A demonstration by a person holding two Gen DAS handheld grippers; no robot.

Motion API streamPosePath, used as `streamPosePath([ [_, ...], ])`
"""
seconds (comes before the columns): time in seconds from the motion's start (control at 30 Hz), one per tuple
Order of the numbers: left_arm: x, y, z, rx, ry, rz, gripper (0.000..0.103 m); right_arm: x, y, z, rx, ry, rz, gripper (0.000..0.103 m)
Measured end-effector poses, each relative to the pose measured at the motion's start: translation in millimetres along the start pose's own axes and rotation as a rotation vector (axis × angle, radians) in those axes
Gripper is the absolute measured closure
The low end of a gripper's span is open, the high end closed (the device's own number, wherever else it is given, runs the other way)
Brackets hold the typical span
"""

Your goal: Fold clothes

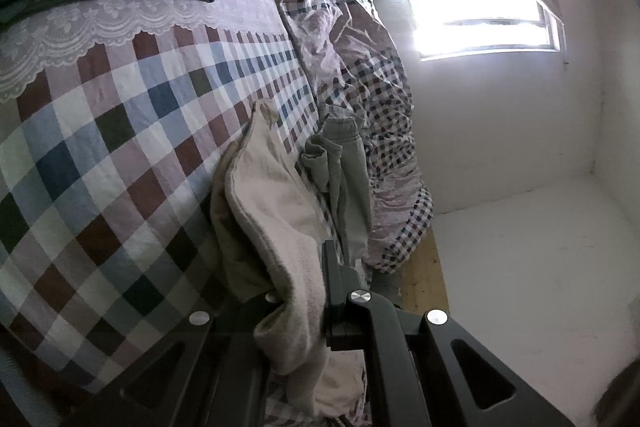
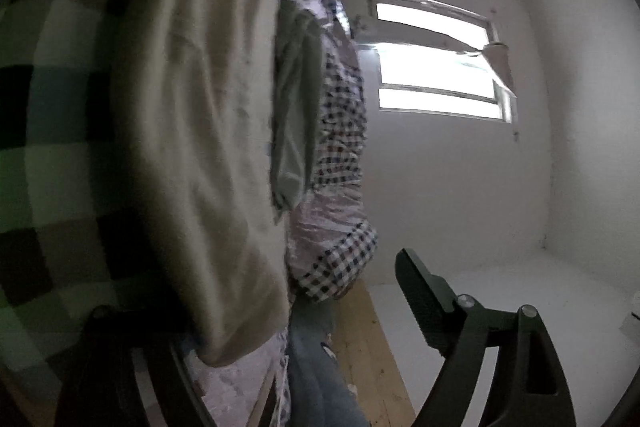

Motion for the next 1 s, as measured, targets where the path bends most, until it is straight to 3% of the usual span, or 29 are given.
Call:
streamPosePath([
  [0.1,-1,1,0,0.002,0.001,0.005,0.101,2,-3,-5,-0.025,0.016,0.005,0.017],
  [0.2,-1,1,0,0.001,0.0,0.009,0.101,-11,-17,-5,0.007,-0.042,0.044,0.017],
  [0.27,-2,2,1,0.0,-0.002,0.011,0.101,-11,-22,-5,0.009,-0.039,0.076,0.023],
  [0.4,-5,3,1,-0.002,-0.006,0.014,0.101,-5,-10,0,-0.029,-0.009,0.099,0.024],
  [0.73,-6,1,-1,-0.001,-0.003,0.027,0.101,0,9,16,0.017,0.0,0.075,0.024],
  [1.0,-7,1,0,0.002,-0.011,0.028,0.101,23,7,-9,-0.117,0.085,0.007,0.026],
])
Point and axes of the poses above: each gripper's, at about its wrist camera, not at the fingertips, and y roughly the way its jaws point, x to its right, z to its top, the point moved 4 cm from there along y, roughly the way its jaws point, and after that the axes turned 9 degrees about -z, right-handed, at the moved point
